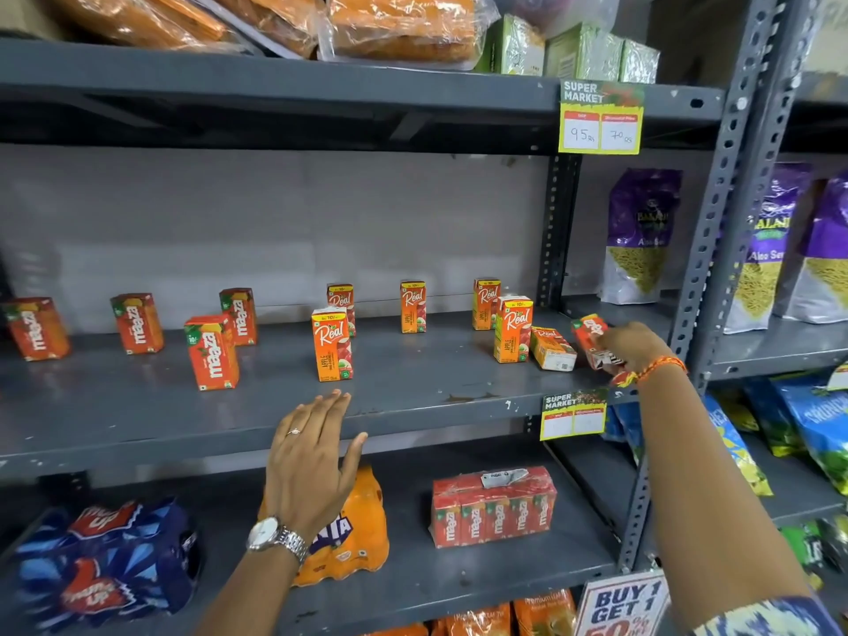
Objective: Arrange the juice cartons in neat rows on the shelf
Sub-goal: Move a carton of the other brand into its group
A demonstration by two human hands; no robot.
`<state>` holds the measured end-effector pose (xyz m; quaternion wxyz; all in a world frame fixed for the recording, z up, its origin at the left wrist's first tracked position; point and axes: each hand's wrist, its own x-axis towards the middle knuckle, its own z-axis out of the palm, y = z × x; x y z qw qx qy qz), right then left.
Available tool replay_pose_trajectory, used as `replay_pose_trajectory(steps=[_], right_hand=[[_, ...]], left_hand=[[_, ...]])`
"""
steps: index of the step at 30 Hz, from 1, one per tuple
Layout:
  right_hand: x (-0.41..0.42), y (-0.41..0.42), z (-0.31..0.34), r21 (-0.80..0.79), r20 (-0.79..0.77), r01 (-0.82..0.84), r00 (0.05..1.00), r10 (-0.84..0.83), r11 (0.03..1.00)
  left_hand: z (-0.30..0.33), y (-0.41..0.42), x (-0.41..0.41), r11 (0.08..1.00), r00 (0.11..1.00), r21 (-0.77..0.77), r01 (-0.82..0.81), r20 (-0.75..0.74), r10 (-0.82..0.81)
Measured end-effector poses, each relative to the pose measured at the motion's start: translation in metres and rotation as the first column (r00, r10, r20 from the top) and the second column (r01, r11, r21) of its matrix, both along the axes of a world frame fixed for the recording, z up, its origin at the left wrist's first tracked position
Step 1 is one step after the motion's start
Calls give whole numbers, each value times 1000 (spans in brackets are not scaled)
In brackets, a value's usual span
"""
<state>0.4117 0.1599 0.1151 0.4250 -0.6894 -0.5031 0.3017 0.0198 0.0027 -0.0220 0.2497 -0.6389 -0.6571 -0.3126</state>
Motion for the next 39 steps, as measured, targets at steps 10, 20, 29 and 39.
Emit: replay_pose_trajectory(steps=[10, 20, 29, 39], right_hand=[[-19, -43, 3, 294, -720, -152, 614, 323, 944], [-123, -104, 21, 512, -539, -409, 532, 653, 755], [-286, -123, 18, 451, -283, -694, 485, 828, 561], [-515, -164, 0, 336, 44, -771, 587, 808, 542]], left_hand=[[3, -4, -5, 999, 999, -41, 21, -44, -23], [0, -46, -87, 1000, 994, -2, -8, -111, 8], [-10, -111, -213, 961, 961, 34, -274, 31, 273], [0, -145, -283, 986, 988, -74, -150, 15, 152]])
